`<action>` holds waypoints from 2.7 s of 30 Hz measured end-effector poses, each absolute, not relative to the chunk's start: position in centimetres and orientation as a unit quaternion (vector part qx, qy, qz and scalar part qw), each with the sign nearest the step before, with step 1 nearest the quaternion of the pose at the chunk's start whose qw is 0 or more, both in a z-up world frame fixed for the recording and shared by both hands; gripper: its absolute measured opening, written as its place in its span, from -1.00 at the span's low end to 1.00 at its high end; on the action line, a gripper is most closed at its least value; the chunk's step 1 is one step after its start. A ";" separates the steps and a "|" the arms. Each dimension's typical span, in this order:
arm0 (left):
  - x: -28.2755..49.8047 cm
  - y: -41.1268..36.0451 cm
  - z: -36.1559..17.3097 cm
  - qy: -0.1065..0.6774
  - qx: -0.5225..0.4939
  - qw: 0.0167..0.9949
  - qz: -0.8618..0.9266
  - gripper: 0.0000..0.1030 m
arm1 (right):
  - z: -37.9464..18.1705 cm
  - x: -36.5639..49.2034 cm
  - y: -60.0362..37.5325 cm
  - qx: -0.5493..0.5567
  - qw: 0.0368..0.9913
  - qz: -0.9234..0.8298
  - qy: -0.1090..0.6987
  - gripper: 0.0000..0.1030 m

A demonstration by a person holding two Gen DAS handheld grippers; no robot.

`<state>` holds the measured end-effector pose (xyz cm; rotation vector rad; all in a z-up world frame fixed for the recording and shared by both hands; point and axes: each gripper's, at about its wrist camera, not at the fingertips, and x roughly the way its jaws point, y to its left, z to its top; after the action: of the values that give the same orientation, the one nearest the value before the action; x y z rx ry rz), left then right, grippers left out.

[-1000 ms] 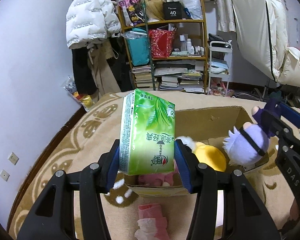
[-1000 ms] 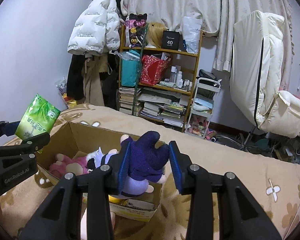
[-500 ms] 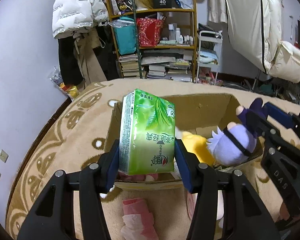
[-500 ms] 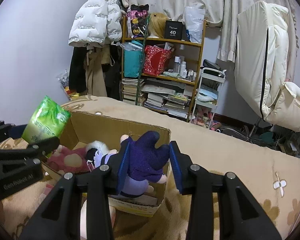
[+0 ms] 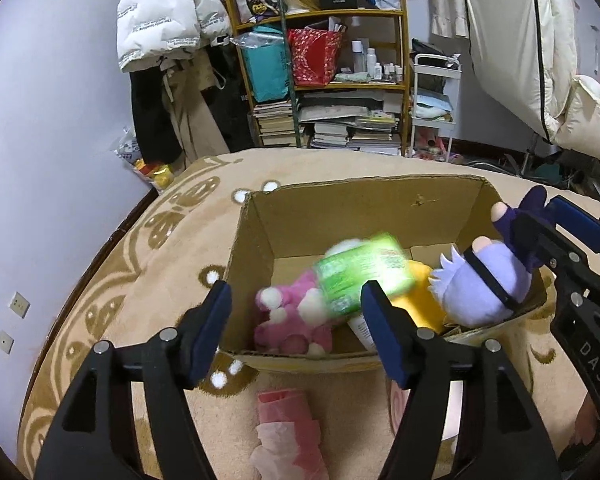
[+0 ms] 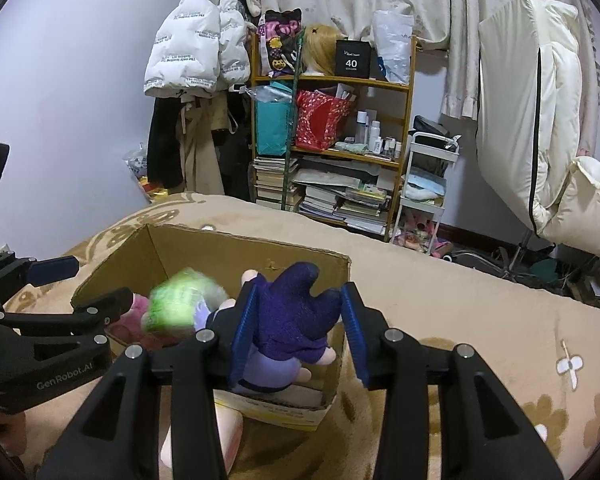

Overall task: Organize soft objects
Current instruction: 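Open both grippers to drop the green packet and the doll into the box, then move both open grippers down toward the pink roll and pink swirl cushion, then grasp the pink wrapped roll with the left gripper while the right gripper grasps the pink swirl cushion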

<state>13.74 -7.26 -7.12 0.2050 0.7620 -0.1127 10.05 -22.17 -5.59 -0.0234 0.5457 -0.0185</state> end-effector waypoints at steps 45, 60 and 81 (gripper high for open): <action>7.2 -1.3 -5.1 0.466 0.062 0.883 0.010 0.87 | -4.6 3.2 -19.2 -0.028 0.946 0.057 0.317 0.98; 10.2 -0.5 -9.8 0.530 0.039 0.847 0.023 0.87 | -8.0 6.5 -20.5 0.031 0.924 0.061 0.377 0.98; 12.9 -1.2 -16.0 0.602 0.039 0.797 0.022 0.87 | -12.7 10.8 -21.8 0.097 0.883 0.068 0.454 0.98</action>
<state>12.93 -1.23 -15.95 0.0844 1.2937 0.0470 10.83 -21.75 -12.71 0.2016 0.9442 0.1406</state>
